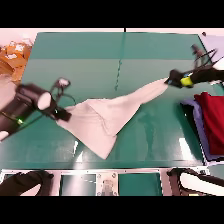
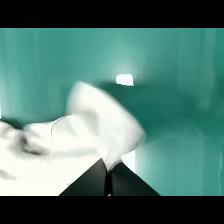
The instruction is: Fold the shirts.
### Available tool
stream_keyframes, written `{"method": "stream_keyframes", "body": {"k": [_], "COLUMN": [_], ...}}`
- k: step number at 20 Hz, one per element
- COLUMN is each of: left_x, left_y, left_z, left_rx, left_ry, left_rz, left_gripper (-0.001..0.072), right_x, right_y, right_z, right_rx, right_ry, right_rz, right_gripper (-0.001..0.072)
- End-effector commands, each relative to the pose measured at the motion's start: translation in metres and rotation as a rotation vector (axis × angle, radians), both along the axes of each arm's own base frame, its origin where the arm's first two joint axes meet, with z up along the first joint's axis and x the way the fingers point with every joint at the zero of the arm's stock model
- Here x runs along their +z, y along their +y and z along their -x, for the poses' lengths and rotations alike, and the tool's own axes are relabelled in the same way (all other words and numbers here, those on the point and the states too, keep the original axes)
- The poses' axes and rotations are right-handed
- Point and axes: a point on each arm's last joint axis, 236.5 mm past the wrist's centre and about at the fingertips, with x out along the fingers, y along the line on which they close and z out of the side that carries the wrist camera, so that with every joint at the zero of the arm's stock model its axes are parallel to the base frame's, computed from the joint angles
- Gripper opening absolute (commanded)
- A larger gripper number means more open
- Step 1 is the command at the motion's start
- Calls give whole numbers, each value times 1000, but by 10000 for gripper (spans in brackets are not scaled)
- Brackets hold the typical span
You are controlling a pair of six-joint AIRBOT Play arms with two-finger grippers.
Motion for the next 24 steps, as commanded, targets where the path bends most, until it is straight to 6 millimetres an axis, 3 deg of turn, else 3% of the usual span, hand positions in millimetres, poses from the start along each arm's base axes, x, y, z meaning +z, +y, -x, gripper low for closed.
{"method": "stream_keyframes", "body": {"k": [1, 4, 6, 8, 10, 11, 14, 16, 18, 19, 22, 24], "left_x": [110, 238, 323, 388, 419, 423, 400, 397, 382, 362, 283, 211], "left_y": [9, -6, -7, -2, 6, 9, 9, 10, 7, 4, -6, -18], "left_z": [-54, -73, -64, -42, -23, -17, -6, -7, -14, -20, -42, -56], "left_rx": [-23, -109, -137, -160, -148, -146, -147, -143, -131, -130, -128, -132], "left_ry": [-273, -549, -733, -873, -942, -952, -848, -836, -801, -747, -542, -360], "left_rz": [-40, 49, 107, 150, 176, 181, 181, 174, 172, 159, 101, 119], "left_gripper": [16, 16, 16, 17, 16, 16, 16, 16, 16, 16, 16, 15], "right_x": [103, 225, 314, 385, 433, 452, 490, 499, 480, 462, 381, 308], "right_y": [2, 11, 10, 12, 19, 23, 25, 20, 18, 16, 7, 7], "right_z": [-2, 18, 49, 93, 139, 160, 208, 216, 196, 179, 111, 73], "right_rx": [22, 30, 4, -19, -30, -36, -85, -116, -97, -87, -47, -17], "right_ry": [-245, -546, -778, -970, -1117, -1182, -1345, -1382, -1303, -1228, -957, -759], "right_rz": [-38, -6, 47, 96, 135, 145, 178, 210, 206, 188, 126, 57], "right_gripper": [7, 7, 7, 7, 7, 7, 7, 8, 8, 8, 8, 8]}}
